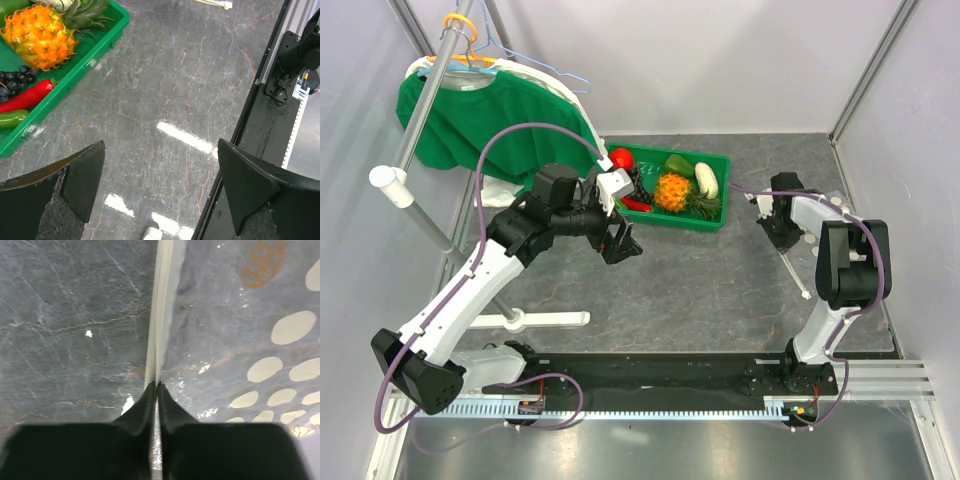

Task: Place the food in the zip-top bag and seal the zipper
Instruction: Pick up the zipper food storage bag at the center of the board.

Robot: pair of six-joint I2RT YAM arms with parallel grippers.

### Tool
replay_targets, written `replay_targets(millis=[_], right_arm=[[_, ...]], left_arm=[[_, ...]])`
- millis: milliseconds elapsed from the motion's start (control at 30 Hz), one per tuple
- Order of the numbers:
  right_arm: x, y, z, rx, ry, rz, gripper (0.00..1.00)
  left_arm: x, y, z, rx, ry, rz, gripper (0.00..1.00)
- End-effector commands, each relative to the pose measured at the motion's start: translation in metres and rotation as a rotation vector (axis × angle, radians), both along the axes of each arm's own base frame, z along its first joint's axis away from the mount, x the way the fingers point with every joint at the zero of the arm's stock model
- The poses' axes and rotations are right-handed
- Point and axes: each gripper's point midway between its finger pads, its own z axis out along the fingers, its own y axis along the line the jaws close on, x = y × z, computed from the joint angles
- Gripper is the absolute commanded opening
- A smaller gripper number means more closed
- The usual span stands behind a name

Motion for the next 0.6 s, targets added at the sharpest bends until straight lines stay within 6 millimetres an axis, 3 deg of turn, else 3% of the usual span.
replay_targets(millis=[0,133,167,233,267,333,367,467,567], right_arm=[[0.012,-0.009,0.02,0.009,-0.052,-0.028,0.0],[0.014,-0.002,0.048,0.069,-0.104,-0.034,0.0],[0.02,0.001,0.069,0.089,-0.163,-0.035,0.0],[0.02,0.014,0.093,0.17,-0.21,-0.041,0.0],[0.025,0.018,0.121,0.195,-0.285,-0.04,0.0],[0.023,0.028,0.145,0.258,-0.331,-0.047,0.0],[0.024,0.036,0.17,0.302,-0.391,-0.034,0.0],[0.017,0.051,0.202,0.383,-0.442,-0.037,0.0],[0.008,0.064,0.215,0.466,-0.453,-0.049,0.0]], left_arm=[[-0.004,-0.004,0.011,-0.049,-0.007,-0.017,1.0],[-0.002,-0.005,0.009,-0.054,0.013,0.008,1.0],[0.0,-0.005,0.008,-0.057,0.03,0.023,1.0],[0.006,-0.008,0.012,-0.076,0.03,0.051,1.0],[0.009,-0.011,0.016,-0.1,0.045,0.073,1.0],[0.014,-0.014,0.019,-0.139,0.075,0.114,1.0],[0.02,-0.02,0.031,-0.199,0.084,0.146,1.0],[0.035,-0.037,0.044,-0.265,0.094,0.211,1.0],[0.048,-0.064,0.06,-0.316,0.078,0.263,1.0]])
